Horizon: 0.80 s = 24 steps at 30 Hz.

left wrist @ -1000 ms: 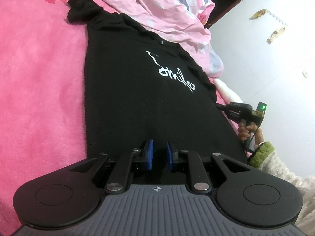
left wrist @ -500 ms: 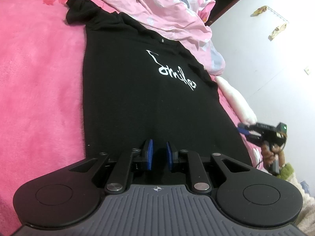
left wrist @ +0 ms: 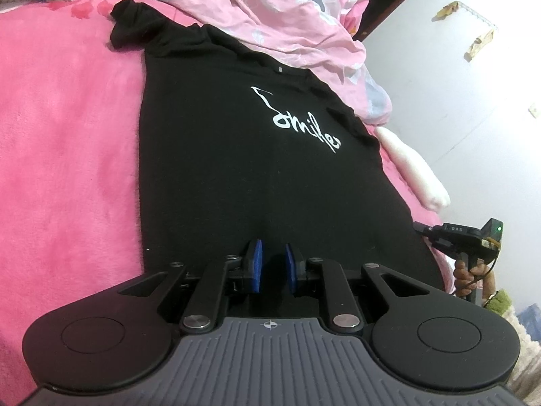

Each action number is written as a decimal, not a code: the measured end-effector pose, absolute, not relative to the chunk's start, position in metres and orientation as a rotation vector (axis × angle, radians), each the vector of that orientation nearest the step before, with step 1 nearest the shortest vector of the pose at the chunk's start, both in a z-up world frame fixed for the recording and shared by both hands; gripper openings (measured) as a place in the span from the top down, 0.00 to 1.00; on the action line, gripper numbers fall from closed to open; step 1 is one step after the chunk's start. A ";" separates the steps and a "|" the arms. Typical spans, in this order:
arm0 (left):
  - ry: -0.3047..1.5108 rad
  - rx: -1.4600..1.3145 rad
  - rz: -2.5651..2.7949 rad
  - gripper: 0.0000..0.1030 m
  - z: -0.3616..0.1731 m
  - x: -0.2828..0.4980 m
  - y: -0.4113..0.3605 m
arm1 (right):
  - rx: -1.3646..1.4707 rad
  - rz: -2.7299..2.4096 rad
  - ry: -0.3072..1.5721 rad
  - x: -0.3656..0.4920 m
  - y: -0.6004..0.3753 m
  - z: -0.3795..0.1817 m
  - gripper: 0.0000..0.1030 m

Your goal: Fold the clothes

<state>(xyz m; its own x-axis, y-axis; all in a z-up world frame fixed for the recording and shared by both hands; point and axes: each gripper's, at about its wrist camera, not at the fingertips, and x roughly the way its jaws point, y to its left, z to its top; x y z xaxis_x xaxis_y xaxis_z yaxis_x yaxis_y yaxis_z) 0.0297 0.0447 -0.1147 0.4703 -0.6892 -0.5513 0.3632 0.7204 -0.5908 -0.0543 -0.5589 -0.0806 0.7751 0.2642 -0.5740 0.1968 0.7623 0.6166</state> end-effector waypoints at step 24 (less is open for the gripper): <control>0.652 -0.117 -0.439 0.68 -0.037 0.158 -0.009 | 0.441 0.161 0.637 0.129 -0.391 -0.002 0.80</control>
